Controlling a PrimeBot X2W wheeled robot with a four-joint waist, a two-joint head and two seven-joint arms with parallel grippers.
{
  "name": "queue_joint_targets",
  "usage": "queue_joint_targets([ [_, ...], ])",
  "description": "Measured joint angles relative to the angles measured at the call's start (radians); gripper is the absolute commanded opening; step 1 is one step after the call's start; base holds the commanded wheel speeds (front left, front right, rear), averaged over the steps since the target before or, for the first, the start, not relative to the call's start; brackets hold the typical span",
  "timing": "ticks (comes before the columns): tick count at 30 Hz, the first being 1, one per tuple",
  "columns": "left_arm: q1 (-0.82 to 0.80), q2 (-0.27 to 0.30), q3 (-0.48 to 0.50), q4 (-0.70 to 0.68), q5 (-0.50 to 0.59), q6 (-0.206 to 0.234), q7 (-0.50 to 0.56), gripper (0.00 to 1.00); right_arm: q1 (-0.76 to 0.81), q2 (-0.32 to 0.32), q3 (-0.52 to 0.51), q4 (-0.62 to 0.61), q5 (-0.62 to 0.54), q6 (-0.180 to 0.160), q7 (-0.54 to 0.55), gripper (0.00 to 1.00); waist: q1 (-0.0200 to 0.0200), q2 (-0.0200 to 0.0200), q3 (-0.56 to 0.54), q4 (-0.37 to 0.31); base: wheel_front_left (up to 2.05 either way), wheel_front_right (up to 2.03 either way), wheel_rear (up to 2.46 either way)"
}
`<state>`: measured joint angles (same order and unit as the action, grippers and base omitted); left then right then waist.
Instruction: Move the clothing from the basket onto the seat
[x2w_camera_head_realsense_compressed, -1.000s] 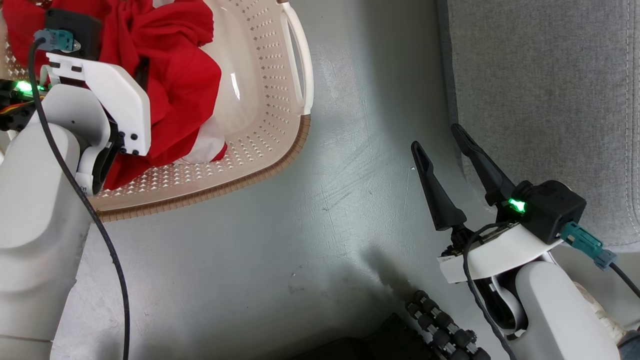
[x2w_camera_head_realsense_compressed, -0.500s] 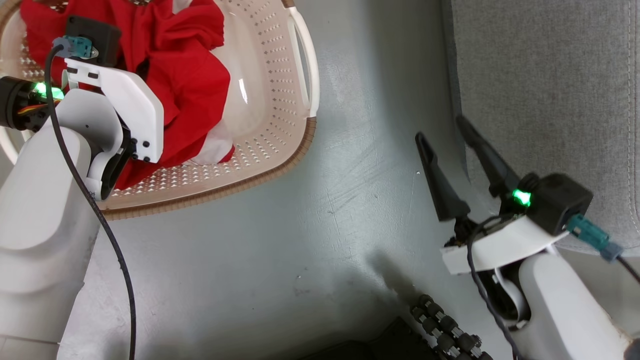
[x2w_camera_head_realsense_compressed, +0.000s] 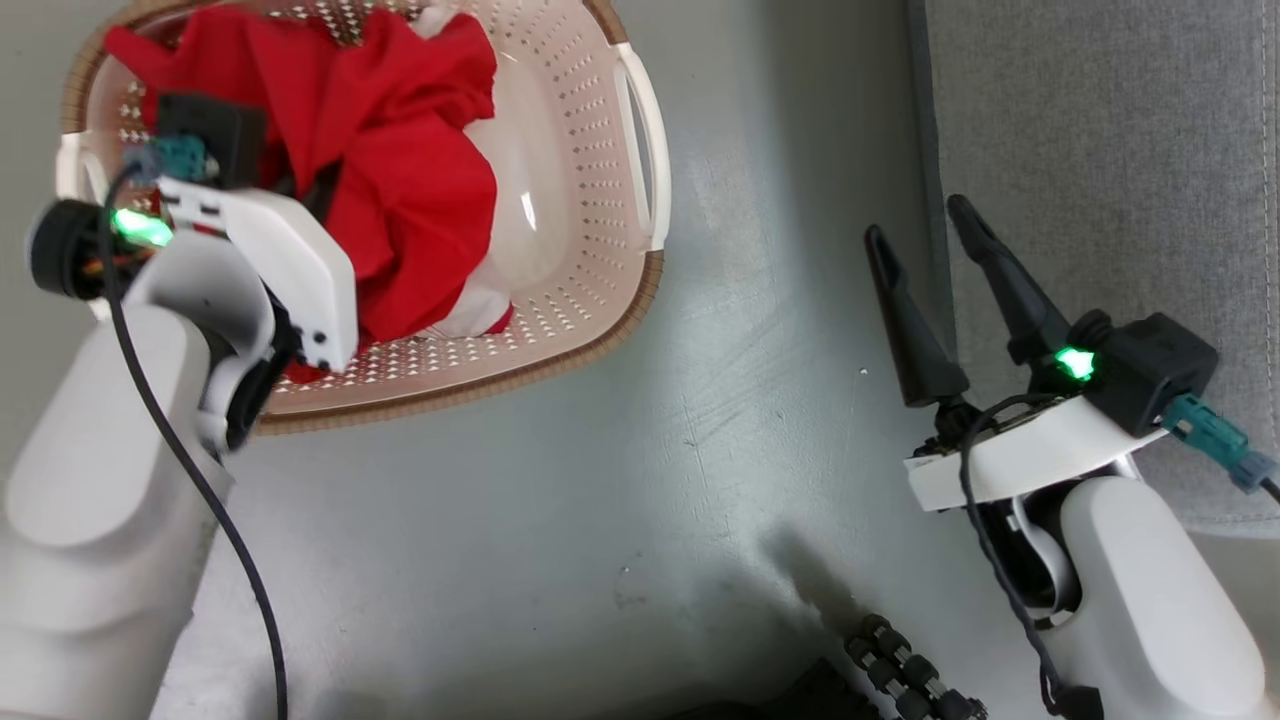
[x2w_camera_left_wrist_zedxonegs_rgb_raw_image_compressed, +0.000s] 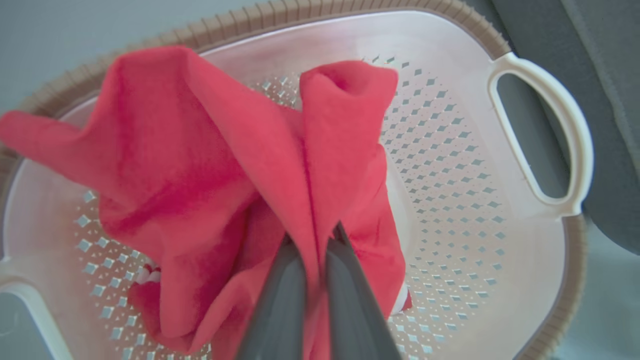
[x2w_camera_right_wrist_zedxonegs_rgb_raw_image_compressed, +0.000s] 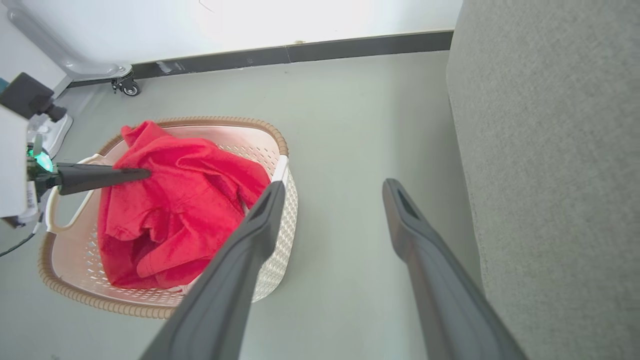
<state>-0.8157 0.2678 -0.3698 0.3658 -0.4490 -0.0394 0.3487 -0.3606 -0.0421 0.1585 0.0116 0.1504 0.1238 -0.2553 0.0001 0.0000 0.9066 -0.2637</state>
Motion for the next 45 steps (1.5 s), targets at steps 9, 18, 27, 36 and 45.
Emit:
queue_joint_targets([
  [9,0.080,-0.015,0.005,-0.046,-0.053,-0.036,-0.065,0.00,-0.016,0.000,-0.030,0.040,0.017,0.000,0.000,1.00,0.0000,0.0000,-0.054,0.036,0.00,0.00,0.00],
  [18,0.156,-0.016,0.022,-0.098,-0.082,-0.053,-0.141,0.00,-0.009,-0.001,-0.059,0.081,0.049,0.000,0.000,1.00,-0.0001,0.0000,-0.128,0.077,0.00,0.00,0.00],
  [27,0.255,-0.016,0.028,-0.125,-0.121,-0.061,-0.207,0.00,0.031,-0.001,-0.089,0.108,0.011,0.001,0.000,1.00,-0.0001,0.0000,-0.221,0.118,0.00,0.00,0.00],
  [36,0.333,-0.019,0.034,-0.133,-0.155,-0.069,-0.249,0.00,0.062,-0.001,-0.107,0.137,-0.024,0.001,0.000,1.00,-0.0001,0.0000,-0.330,0.159,0.00,0.00,0.00],
  [45,0.392,-0.040,0.057,-0.148,-0.194,-0.069,-0.295,0.00,0.117,-0.001,-0.120,0.167,-0.053,0.001,0.000,1.00,-0.0001,0.0000,-0.452,0.200,0.00,0.00,0.00],
])
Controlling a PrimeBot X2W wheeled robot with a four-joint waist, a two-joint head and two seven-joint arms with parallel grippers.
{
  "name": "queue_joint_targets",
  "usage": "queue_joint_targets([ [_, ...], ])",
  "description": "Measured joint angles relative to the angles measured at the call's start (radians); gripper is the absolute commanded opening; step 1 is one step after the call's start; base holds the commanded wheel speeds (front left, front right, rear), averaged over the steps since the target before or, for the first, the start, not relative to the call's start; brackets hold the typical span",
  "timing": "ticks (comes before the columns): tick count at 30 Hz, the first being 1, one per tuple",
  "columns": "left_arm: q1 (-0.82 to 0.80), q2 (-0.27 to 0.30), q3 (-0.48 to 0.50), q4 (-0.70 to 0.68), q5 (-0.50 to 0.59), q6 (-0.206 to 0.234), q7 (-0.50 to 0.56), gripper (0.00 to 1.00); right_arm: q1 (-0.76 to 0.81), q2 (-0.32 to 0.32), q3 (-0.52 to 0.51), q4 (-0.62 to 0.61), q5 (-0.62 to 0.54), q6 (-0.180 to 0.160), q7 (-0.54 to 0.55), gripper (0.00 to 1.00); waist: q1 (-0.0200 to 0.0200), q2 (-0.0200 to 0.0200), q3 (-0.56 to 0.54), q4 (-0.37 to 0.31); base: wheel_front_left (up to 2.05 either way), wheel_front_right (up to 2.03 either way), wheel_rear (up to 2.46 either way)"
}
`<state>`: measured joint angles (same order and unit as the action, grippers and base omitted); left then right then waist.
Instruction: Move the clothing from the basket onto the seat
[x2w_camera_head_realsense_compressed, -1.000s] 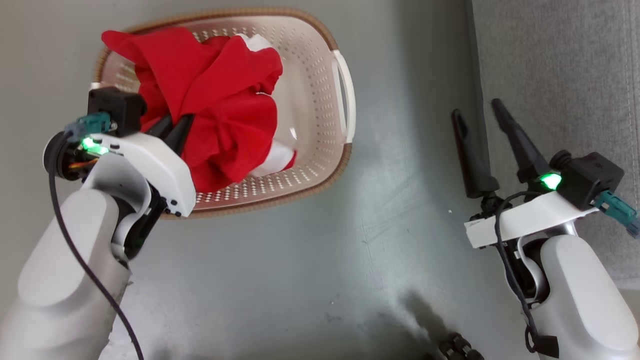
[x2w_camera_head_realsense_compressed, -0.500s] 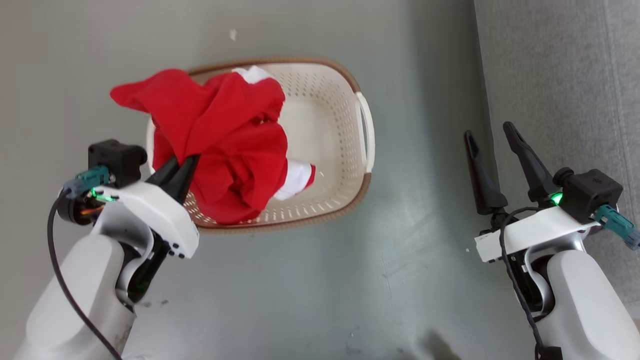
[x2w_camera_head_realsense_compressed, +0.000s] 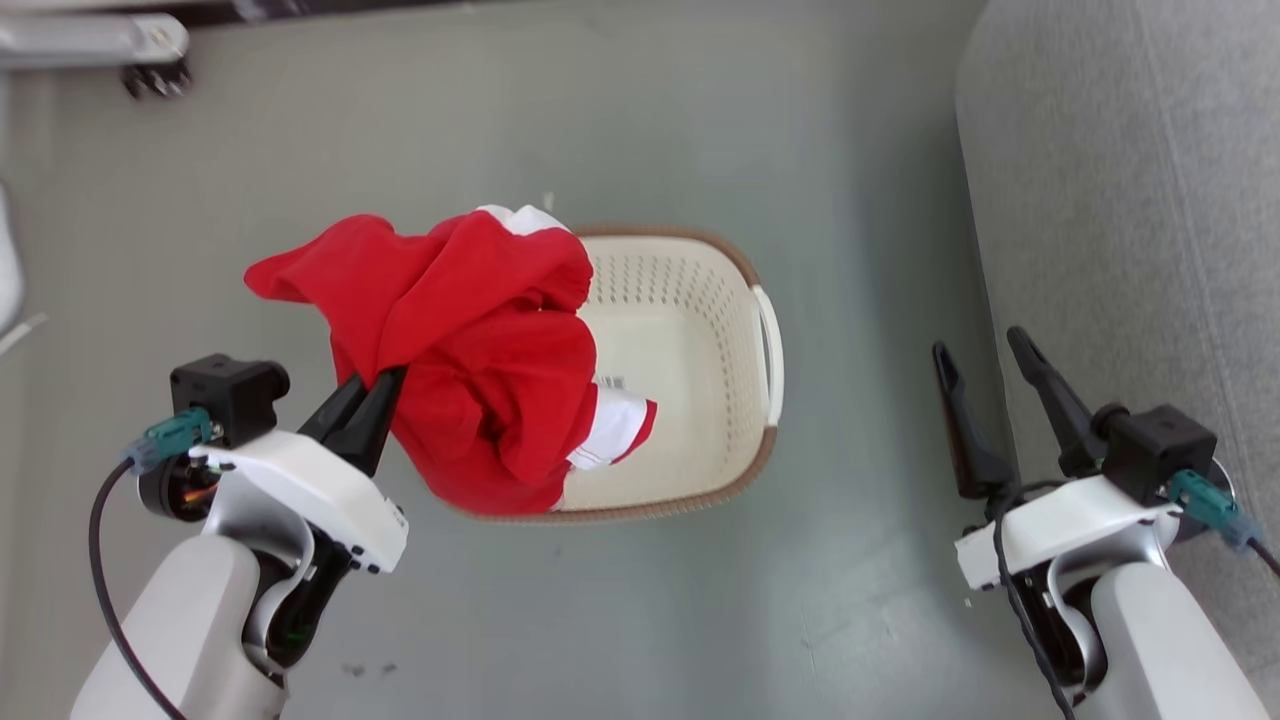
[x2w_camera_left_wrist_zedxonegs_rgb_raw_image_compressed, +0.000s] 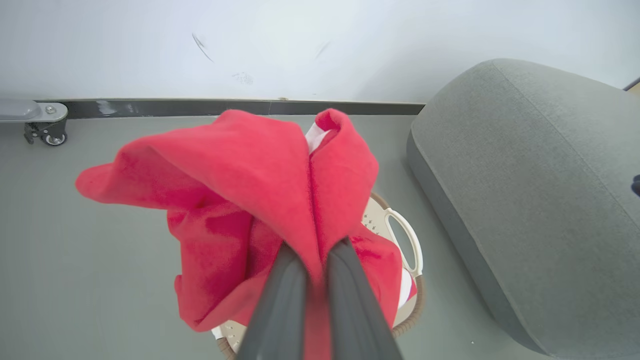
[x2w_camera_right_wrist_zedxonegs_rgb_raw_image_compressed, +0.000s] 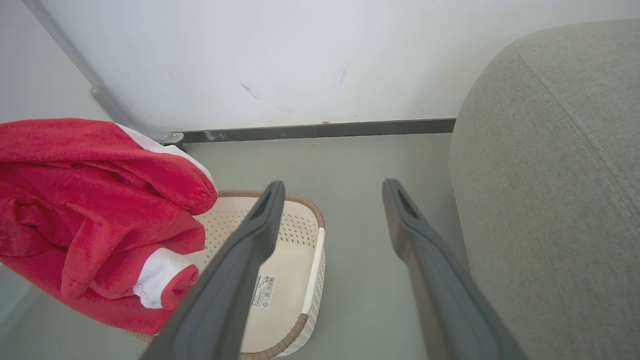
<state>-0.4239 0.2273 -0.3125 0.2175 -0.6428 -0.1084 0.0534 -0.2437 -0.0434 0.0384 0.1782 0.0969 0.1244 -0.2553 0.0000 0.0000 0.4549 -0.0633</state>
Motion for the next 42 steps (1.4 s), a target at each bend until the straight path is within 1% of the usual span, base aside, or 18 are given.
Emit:
queue_joint_targets([
  [10,0.068,-0.003,0.011,-0.004,-0.018,0.000,-0.012,0.00,0.063,0.000,-0.002,0.003,-0.030,0.000,0.000,1.00,-0.0001,0.0000,-0.138,0.044,0.00,0.00,0.00],
  [16,0.103,-0.006,0.006,-0.012,-0.035,0.006,0.004,0.00,0.117,0.001,-0.002,0.013,-0.036,0.000,0.000,1.00,-0.0001,0.0000,-0.217,0.068,0.00,0.00,0.00],
  [25,0.157,0.000,-0.002,-0.042,-0.037,0.037,0.046,0.00,0.201,0.002,-0.013,0.020,-0.037,0.000,0.000,1.00,0.0000,0.0000,-0.328,0.098,0.00,0.00,0.00],
  [30,0.176,0.000,-0.004,-0.060,-0.043,0.045,0.068,0.00,0.226,0.002,-0.008,0.019,-0.048,0.000,0.000,1.00,-0.0001,0.0000,-0.373,0.108,0.00,0.00,0.00],
  [31,0.190,0.000,-0.010,-0.073,-0.045,0.053,0.077,0.00,0.232,0.002,-0.004,0.016,-0.055,0.000,0.000,1.00,-0.0001,0.0000,-0.394,0.113,0.00,0.00,0.00],
  [34,0.202,-0.001,-0.019,-0.080,-0.051,0.054,0.093,0.00,0.247,0.002,0.002,0.014,-0.056,0.000,0.000,1.00,-0.0001,0.0000,-0.414,0.117,0.00,0.00,0.00],
  [42,0.257,-0.002,-0.039,-0.113,-0.052,0.085,0.134,0.00,0.316,0.002,0.004,0.008,-0.056,0.000,0.000,1.00,-0.0001,0.0000,-0.482,0.132,0.00,0.00,0.00],
])
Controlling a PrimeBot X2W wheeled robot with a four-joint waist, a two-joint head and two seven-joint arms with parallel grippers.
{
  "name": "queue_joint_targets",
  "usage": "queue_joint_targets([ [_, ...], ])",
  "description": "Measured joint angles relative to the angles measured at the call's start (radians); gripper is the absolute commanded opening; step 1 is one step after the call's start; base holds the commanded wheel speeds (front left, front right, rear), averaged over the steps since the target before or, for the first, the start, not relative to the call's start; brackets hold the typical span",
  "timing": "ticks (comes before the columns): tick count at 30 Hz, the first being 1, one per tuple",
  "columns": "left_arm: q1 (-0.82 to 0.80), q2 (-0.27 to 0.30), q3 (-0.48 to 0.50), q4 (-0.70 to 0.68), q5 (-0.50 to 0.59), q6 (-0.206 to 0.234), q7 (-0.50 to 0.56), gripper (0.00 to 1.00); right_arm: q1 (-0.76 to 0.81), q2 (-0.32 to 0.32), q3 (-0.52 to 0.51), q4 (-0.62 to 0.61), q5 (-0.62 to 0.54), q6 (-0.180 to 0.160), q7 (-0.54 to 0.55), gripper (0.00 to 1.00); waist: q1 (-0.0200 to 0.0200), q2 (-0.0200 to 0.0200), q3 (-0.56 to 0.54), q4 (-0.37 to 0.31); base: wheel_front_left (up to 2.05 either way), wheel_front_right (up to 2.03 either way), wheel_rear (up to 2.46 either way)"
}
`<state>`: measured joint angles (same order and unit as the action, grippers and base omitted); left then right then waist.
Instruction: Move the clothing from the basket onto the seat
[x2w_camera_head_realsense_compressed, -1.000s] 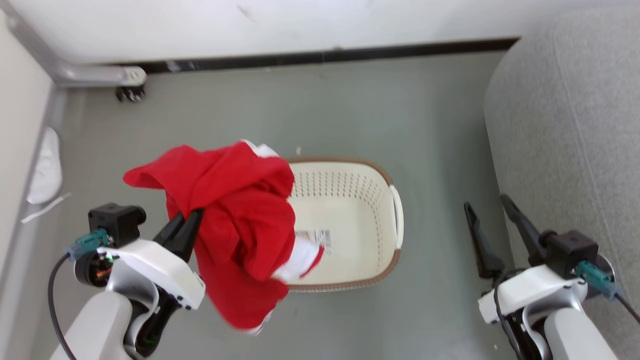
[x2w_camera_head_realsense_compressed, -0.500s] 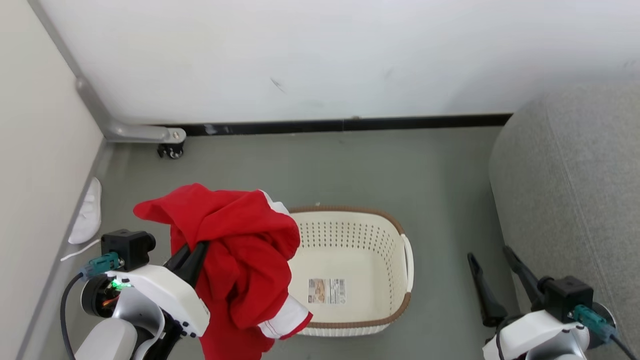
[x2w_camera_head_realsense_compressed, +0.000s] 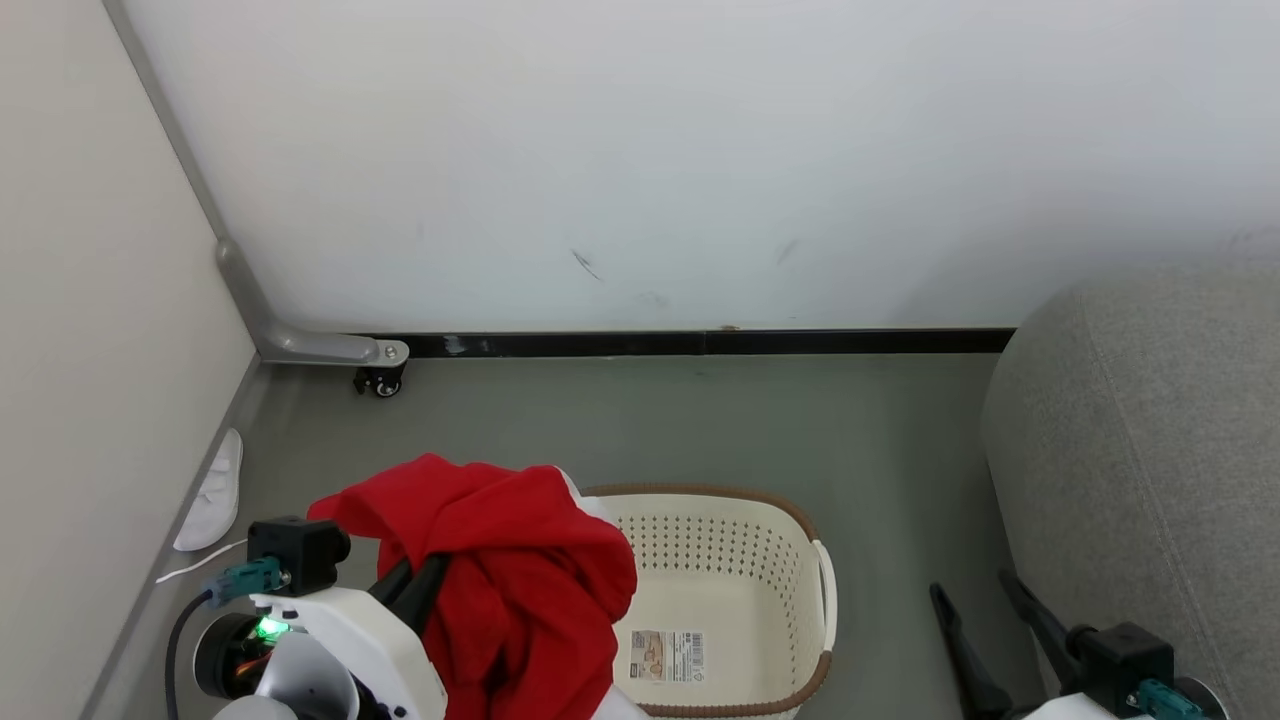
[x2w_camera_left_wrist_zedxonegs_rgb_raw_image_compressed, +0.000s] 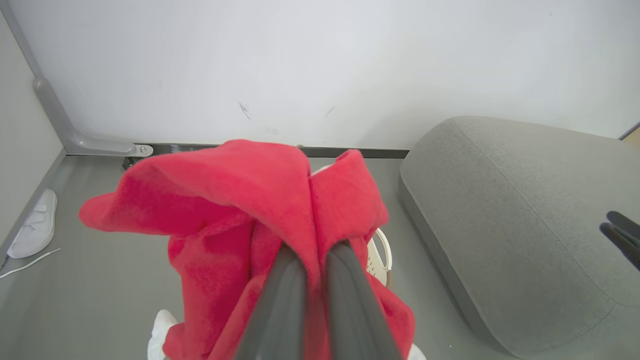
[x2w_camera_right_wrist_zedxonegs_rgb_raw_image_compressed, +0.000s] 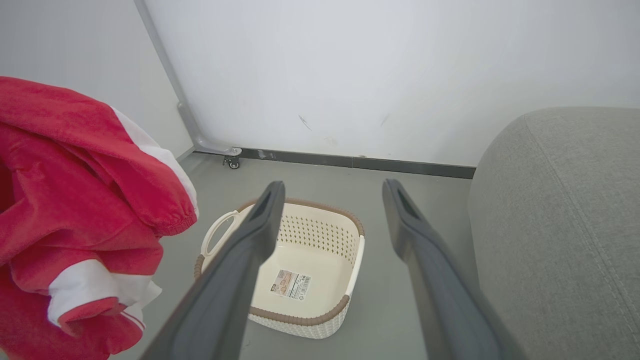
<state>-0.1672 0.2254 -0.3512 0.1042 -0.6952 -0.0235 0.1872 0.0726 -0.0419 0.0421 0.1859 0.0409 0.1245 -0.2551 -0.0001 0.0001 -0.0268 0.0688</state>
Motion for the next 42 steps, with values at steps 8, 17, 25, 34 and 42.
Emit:
queue_joint_targets([
  [8,0.036,0.003,0.002,-0.040,-0.006,0.038,0.035,0.00,0.057,-0.001,-0.006,-0.012,0.000,0.000,0.000,1.00,0.0000,0.0000,-0.054,0.015,0.00,0.00,0.00],
  [17,0.062,0.014,0.016,-0.096,-0.007,0.071,0.058,0.00,0.072,-0.002,0.006,-0.025,0.000,0.000,0.000,1.00,0.0000,0.0000,-0.066,0.016,0.00,0.00,0.00],
  [25,0.076,0.028,0.018,-0.133,-0.008,0.083,0.069,0.00,0.072,-0.013,0.011,-0.044,0.000,0.000,0.000,1.00,0.0000,0.0000,-0.058,0.009,0.00,0.00,0.00],
  [34,0.076,0.056,0.008,-0.190,-0.008,0.073,0.099,0.00,0.069,-0.035,0.030,-0.052,0.001,0.000,0.000,1.00,0.0000,0.0000,-0.048,0.002,0.00,0.00,0.00],
  [42,0.076,0.094,-0.016,-0.234,-0.018,0.024,0.129,0.00,0.056,-0.084,0.100,-0.057,0.013,0.000,0.000,1.00,0.0000,0.0000,-0.040,-0.004,0.00,0.00,0.00],
])
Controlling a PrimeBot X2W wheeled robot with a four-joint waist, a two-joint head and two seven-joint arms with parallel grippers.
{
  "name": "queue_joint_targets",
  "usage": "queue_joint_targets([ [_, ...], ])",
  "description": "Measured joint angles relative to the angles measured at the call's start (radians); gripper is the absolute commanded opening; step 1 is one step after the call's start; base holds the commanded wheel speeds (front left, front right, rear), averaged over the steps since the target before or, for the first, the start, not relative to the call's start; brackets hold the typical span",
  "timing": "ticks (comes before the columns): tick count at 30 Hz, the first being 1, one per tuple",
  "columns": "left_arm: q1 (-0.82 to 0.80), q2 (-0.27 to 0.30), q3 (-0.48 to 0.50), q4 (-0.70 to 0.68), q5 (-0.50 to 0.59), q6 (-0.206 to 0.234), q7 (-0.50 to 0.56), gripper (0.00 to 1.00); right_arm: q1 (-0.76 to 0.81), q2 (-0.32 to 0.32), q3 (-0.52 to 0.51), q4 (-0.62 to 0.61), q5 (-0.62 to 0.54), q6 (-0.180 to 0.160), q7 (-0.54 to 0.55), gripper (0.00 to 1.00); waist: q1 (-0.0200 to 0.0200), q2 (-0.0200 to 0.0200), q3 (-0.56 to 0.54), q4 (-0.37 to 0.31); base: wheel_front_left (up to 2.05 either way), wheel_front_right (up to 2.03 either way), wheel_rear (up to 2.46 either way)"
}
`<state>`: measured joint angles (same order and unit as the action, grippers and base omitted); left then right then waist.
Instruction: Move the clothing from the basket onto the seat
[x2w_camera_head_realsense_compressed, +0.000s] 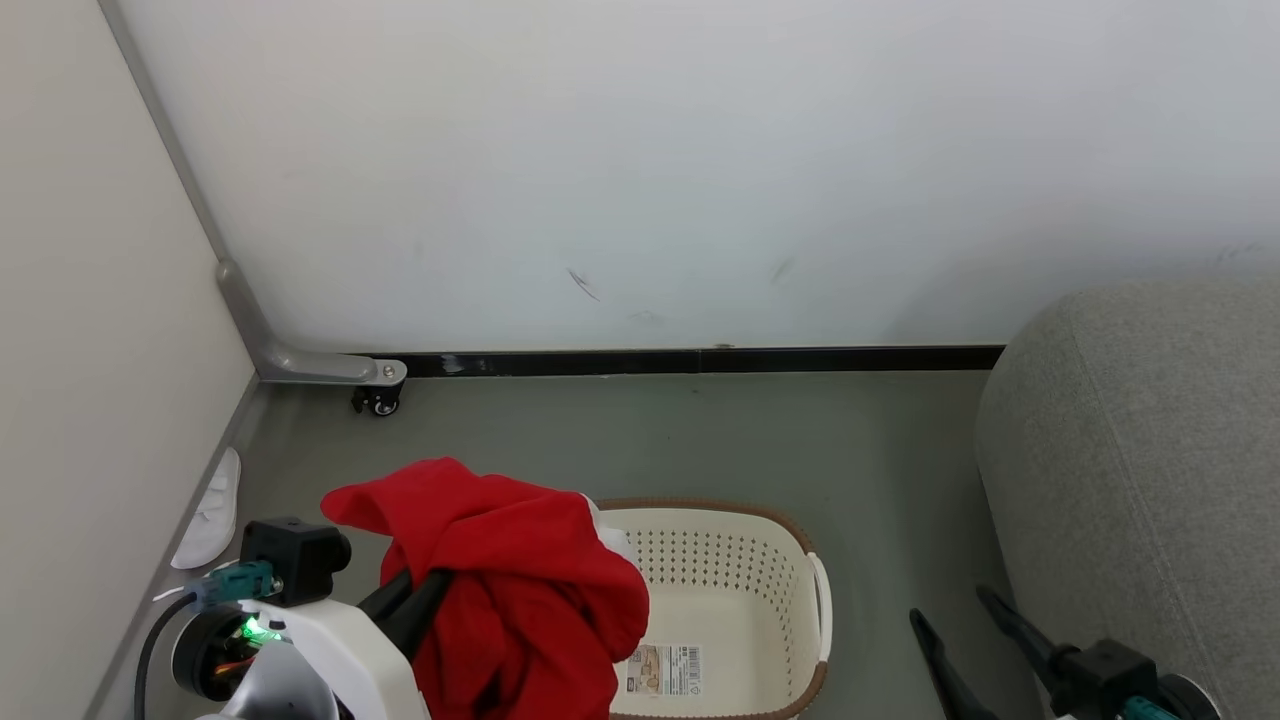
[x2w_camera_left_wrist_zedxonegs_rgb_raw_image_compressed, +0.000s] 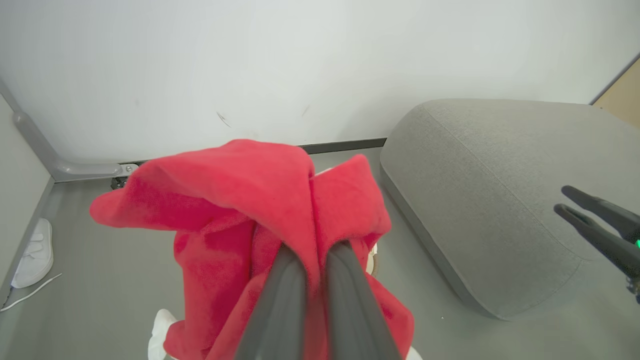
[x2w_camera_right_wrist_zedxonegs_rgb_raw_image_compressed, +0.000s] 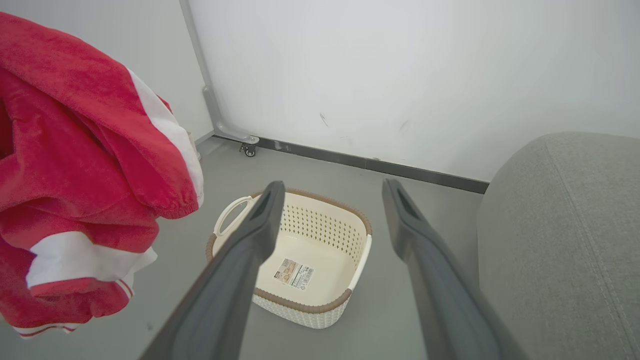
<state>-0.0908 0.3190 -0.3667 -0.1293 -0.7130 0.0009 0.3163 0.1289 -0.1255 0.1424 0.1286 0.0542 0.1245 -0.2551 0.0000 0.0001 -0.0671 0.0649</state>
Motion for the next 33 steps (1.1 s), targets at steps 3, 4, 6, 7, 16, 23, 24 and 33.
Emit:
queue_joint_targets([
  [3,0.000,0.016,0.000,-0.016,0.000,-0.014,0.010,0.00,-0.036,-0.022,0.036,-0.004,0.018,0.000,0.000,1.00,0.0000,0.0000,0.002,-0.003,0.00,0.00,0.00],
  [4,0.000,0.021,0.000,-0.021,0.000,-0.017,0.010,0.00,-0.048,-0.029,0.048,-0.009,0.021,0.000,0.000,1.00,0.0000,0.0000,0.003,-0.003,0.00,0.00,0.00],
  [6,0.000,0.031,0.004,-0.031,-0.003,-0.026,0.016,0.00,-0.067,-0.041,0.072,-0.017,0.030,0.000,0.000,1.00,0.0000,-0.0001,0.005,-0.005,0.00,0.00,0.00],
  [7,0.000,0.031,0.005,-0.036,-0.011,-0.029,0.017,0.00,-0.076,-0.044,0.084,-0.017,0.036,0.000,0.000,1.00,0.0000,0.0000,0.006,-0.006,0.00,0.00,0.00],
  [16,0.000,0.062,-0.003,-0.097,-0.026,-0.067,0.027,0.00,-0.143,-0.073,0.239,-0.023,0.100,0.000,0.000,1.00,0.0000,0.0000,0.023,-0.015,0.00,0.00,0.00],
  [23,0.000,0.067,-0.044,-0.159,-0.026,-0.088,0.038,0.00,-0.207,-0.113,0.358,-0.026,0.142,0.000,0.000,1.00,0.0000,0.0000,0.045,-0.022,0.00,0.00,0.00],
  [24,0.000,0.070,-0.049,-0.167,-0.026,-0.093,0.040,0.00,-0.221,-0.123,0.371,-0.028,0.144,0.000,0.000,1.00,0.0000,0.0000,0.049,-0.023,0.00,0.00,0.00],
  [33,0.000,0.101,-0.095,-0.230,-0.044,-0.111,0.044,0.00,-0.316,-0.202,0.490,-0.039,0.180,0.000,0.000,1.00,0.0000,0.0000,0.077,-0.026,0.00,0.00,0.00],
])
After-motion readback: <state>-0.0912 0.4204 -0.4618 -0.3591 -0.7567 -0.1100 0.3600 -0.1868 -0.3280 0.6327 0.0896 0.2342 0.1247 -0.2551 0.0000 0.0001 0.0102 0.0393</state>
